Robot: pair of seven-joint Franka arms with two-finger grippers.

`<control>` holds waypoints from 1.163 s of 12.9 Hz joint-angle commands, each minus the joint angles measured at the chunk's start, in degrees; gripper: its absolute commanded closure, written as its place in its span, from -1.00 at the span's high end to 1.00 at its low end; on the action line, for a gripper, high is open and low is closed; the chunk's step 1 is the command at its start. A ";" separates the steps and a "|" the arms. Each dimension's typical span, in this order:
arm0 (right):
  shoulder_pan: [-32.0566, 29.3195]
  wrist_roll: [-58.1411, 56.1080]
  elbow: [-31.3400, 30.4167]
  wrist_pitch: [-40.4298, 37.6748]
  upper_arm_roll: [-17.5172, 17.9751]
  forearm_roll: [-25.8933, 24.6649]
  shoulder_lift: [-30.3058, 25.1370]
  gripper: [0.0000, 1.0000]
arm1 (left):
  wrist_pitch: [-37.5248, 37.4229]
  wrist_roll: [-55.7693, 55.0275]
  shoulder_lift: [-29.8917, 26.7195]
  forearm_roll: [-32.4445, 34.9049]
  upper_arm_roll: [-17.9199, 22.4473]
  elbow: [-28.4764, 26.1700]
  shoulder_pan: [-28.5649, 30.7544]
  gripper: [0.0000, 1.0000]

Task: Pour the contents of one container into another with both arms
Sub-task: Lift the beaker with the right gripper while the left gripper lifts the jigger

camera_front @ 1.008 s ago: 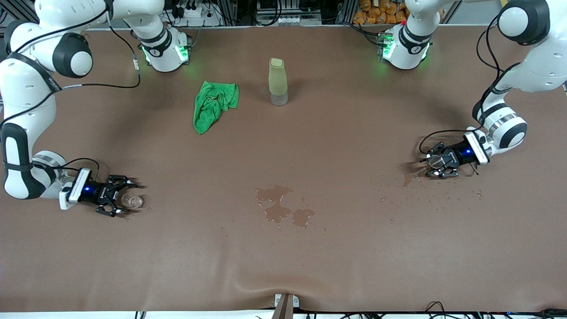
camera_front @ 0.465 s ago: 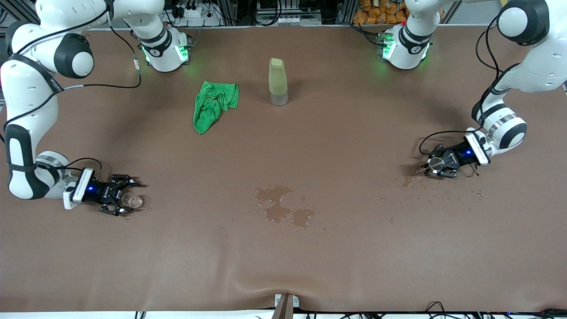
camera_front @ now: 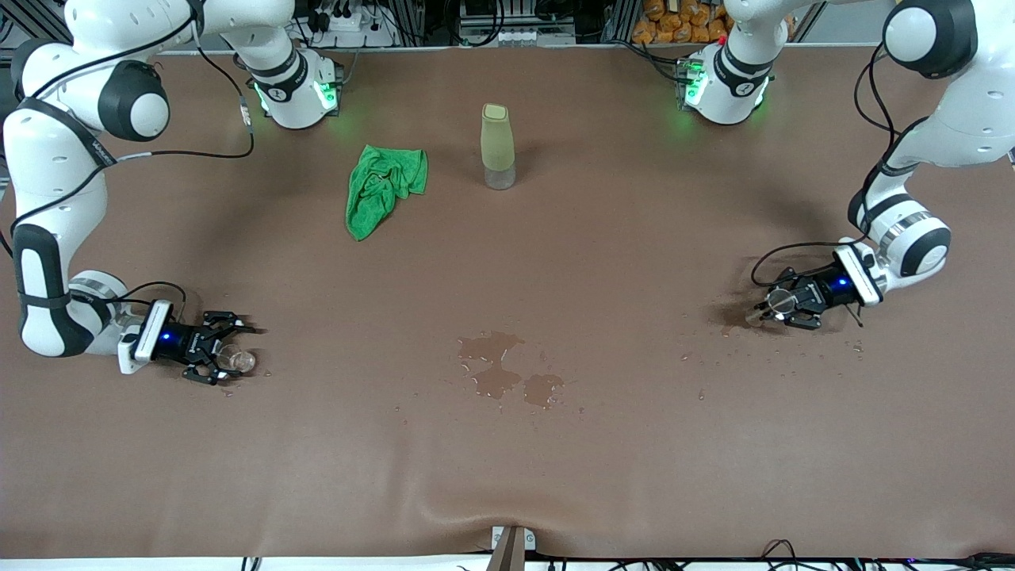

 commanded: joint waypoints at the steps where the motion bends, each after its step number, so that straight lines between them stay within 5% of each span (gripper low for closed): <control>1: 0.04 -0.80 0.11 -0.29 0.21 0.43 0.81 1.00 | 1.37 -0.67 -4.63 -0.83 0.75 -1.46 -3.19 -1.00; 9: 0.12 0.34 0.02 -0.28 0.74 3.59 1.77 1.00 | 1.47 -14.13 -12.11 -1.52 1.37 -1.37 -13.73 -1.00; 13: 0.12 0.00 0.02 -0.29 0.74 4.99 1.86 0.67 | 2.69 -16.94 -12.73 -9.15 0.84 -2.07 -19.61 -1.00; 15: 0.12 -0.18 0.11 -0.29 0.74 5.17 1.86 0.22 | 6.28 -16.94 -12.82 -13.54 0.84 -2.25 -23.65 -1.00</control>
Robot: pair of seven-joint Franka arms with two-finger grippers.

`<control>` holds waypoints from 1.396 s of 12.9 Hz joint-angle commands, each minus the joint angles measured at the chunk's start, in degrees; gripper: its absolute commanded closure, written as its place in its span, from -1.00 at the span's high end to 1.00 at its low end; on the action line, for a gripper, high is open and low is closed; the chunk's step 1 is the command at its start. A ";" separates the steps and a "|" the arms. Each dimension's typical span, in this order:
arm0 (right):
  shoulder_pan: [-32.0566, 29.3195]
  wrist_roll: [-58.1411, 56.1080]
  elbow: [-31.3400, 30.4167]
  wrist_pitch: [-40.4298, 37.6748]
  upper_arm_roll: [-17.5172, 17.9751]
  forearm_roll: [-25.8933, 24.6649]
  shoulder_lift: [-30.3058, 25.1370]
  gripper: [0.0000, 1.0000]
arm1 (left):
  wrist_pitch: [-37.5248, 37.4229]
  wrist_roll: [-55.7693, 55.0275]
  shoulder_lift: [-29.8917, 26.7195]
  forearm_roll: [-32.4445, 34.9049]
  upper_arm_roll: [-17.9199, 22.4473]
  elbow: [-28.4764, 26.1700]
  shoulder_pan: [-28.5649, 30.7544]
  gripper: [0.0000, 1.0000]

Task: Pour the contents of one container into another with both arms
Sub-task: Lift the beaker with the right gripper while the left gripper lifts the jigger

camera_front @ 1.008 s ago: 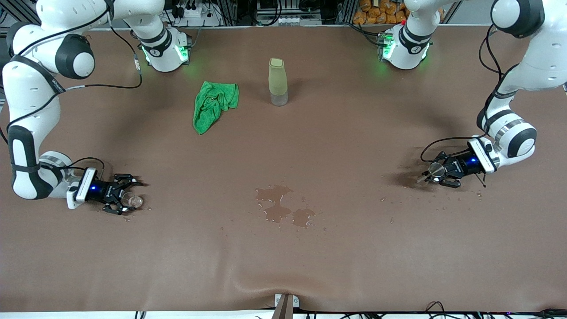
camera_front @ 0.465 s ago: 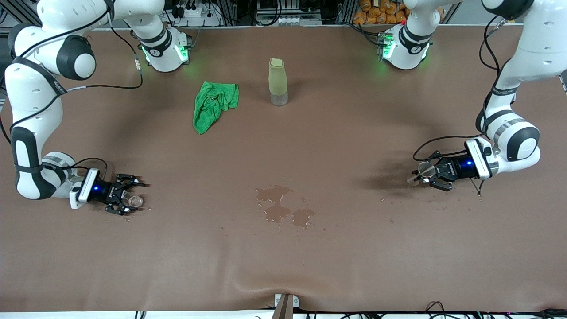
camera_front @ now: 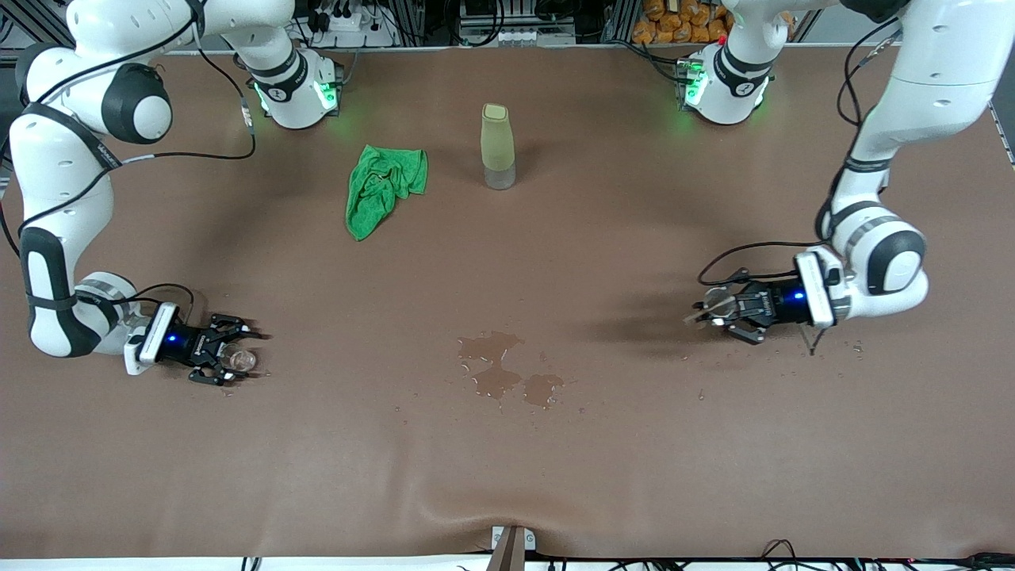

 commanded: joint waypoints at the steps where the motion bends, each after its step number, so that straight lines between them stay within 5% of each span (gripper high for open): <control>1: 0.06 -0.17 0.36 -0.28 0.09 1.69 0.91 0.07 | 4.56 -0.93 -2.22 -7.43 0.55 -2.03 -5.79 -1.00; 5: 0.06 0.18 0.36 -0.28 0.18 1.69 0.91 -1.00 | 9.23 -0.41 -2.14 -14.49 0.55 -2.38 -11.17 -1.00; 18: 6.11 11.69 0.36 -10.64 0.53 0.90 0.03 -1.00 | 13.45 3.28 -0.90 -24.32 -1.29 -2.47 -15.48 -1.00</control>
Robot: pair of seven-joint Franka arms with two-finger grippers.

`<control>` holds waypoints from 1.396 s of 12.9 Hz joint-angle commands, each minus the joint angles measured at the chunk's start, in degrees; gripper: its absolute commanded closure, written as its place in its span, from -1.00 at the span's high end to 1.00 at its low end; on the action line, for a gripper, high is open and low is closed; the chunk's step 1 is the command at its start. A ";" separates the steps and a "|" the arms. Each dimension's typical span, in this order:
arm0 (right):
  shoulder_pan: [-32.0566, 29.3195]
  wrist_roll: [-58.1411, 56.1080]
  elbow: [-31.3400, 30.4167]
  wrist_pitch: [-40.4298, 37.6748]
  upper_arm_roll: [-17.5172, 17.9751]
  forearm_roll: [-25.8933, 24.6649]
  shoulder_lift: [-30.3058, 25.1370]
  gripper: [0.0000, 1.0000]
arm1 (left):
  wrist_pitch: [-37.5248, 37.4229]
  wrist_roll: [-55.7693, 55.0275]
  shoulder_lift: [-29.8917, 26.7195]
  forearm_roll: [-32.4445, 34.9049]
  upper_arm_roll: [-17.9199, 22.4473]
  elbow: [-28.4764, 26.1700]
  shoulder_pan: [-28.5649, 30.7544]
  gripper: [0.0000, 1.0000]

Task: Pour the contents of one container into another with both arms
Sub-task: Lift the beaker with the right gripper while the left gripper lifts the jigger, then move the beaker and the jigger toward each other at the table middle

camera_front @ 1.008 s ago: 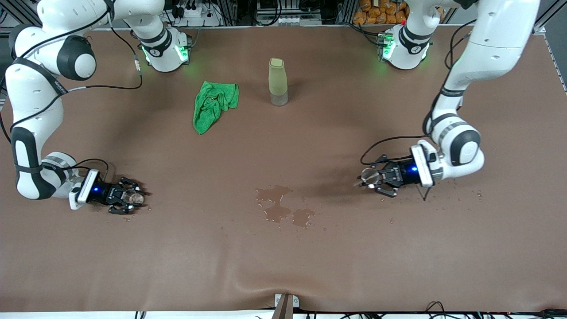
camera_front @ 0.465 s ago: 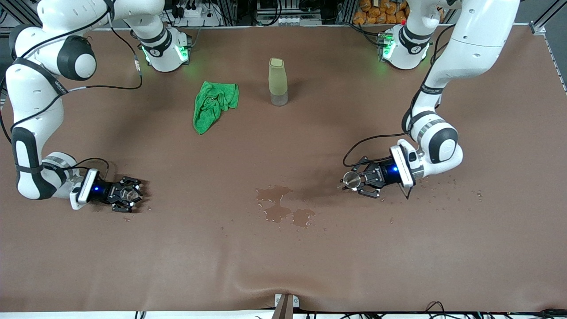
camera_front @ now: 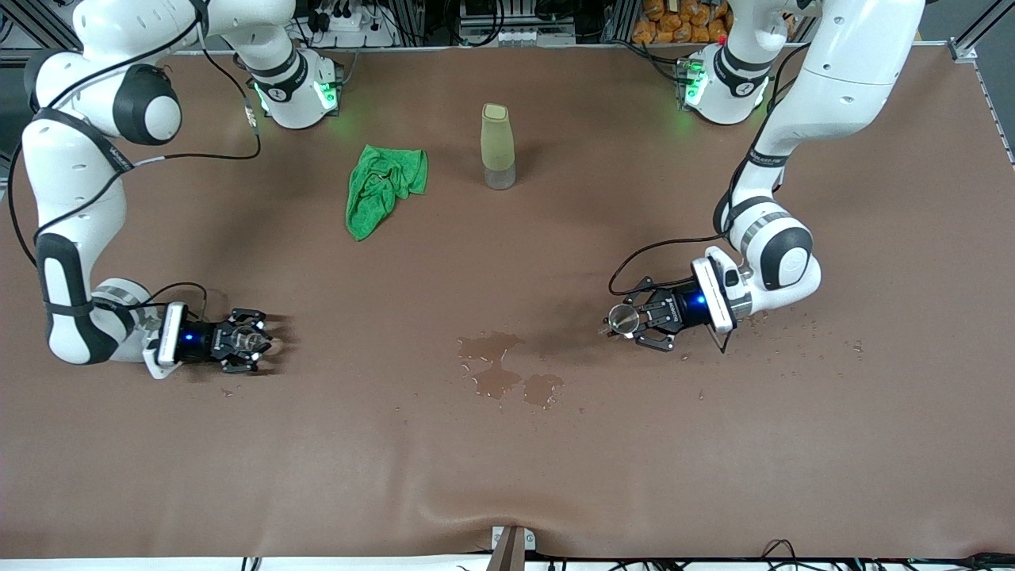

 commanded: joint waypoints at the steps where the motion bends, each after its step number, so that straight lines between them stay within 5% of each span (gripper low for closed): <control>1: 3.07 3.32 0.29 -2.05 -0.19 0.87 -0.07 -1.00 | 0.67 2.42 -0.36 -4.98 -0.96 -0.53 -0.60 -1.00; 8: 6.68 7.11 -3.57 -1.61 0.07 1.58 -3.23 -1.00 | 0.76 1.72 1.05 -2.62 -1.05 1.84 -1.47 -1.00; 18: 12.47 8.25 -21.85 0.05 0.25 5.53 -17.55 -1.00 | 5.58 1.63 3.95 -1.12 -1.05 7.03 -7.80 -1.00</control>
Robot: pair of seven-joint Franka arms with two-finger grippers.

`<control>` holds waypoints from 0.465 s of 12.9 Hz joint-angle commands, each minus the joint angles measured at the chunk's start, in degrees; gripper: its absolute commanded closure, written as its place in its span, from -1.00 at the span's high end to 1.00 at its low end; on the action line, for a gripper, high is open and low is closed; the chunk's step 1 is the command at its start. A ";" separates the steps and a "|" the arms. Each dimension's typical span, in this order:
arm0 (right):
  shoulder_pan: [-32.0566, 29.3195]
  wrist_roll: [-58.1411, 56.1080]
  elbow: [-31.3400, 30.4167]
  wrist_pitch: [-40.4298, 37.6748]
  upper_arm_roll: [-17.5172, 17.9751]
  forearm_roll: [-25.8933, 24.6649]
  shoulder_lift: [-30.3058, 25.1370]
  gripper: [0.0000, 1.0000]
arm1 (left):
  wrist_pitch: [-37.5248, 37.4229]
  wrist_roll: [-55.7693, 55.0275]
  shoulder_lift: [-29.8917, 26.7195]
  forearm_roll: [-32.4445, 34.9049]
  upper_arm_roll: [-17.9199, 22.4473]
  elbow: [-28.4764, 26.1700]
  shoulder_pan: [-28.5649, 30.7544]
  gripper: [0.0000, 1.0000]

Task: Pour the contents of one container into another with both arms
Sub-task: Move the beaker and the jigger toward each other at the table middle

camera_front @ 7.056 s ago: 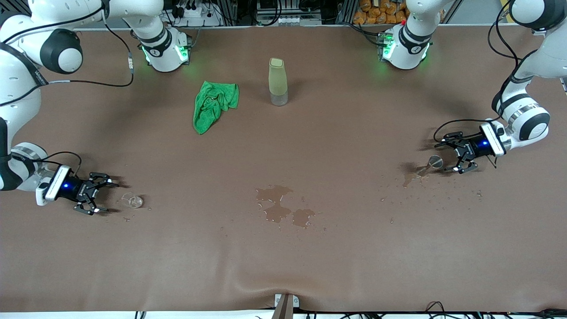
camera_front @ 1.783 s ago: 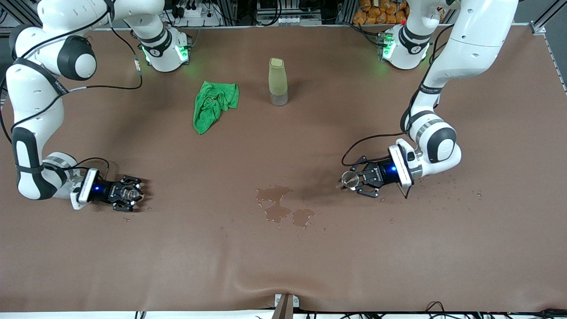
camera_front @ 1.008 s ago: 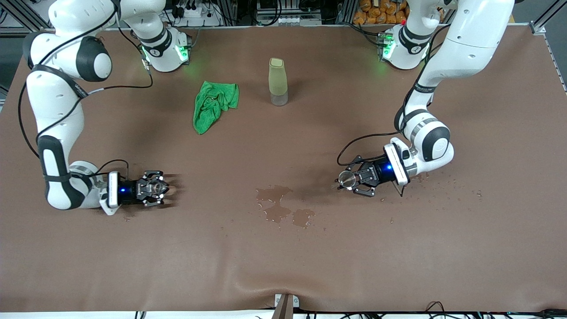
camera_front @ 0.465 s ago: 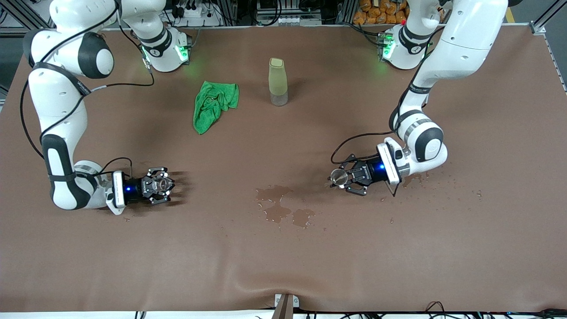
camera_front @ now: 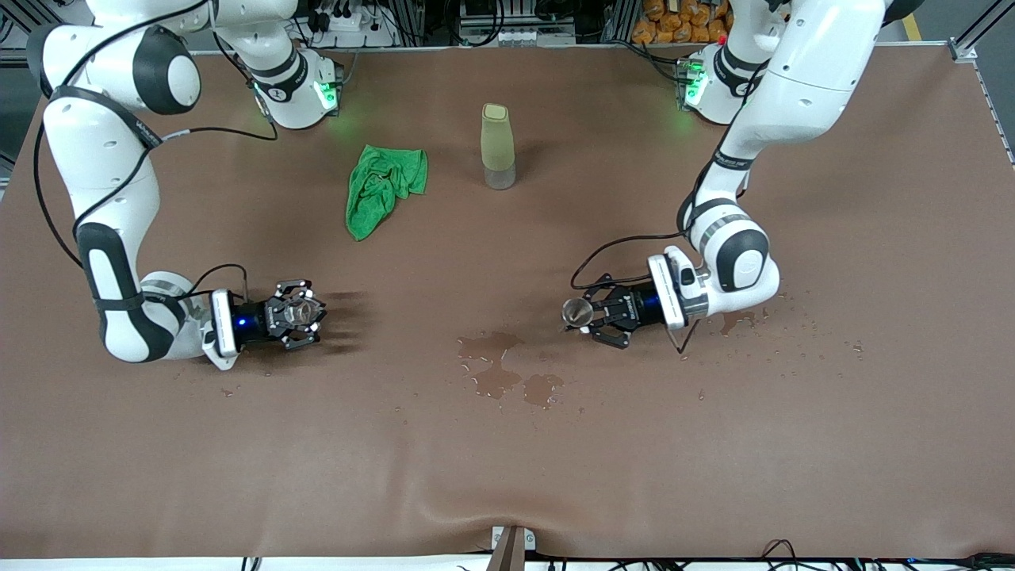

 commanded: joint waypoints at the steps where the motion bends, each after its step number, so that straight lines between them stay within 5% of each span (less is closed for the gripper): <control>1: 2.80 0.90 -6.75 2.77 -0.47 2.37 -6.67 -1.00 | 3.01 0.20 1.27 0.97 0.14 2.59 -1.91 -1.00; 6: 7.37 10.98 -12.90 9.36 -0.47 2.37 -18.00 -1.00 | 7.14 -3.14 3.81 0.97 0.14 8.11 -4.11 -1.00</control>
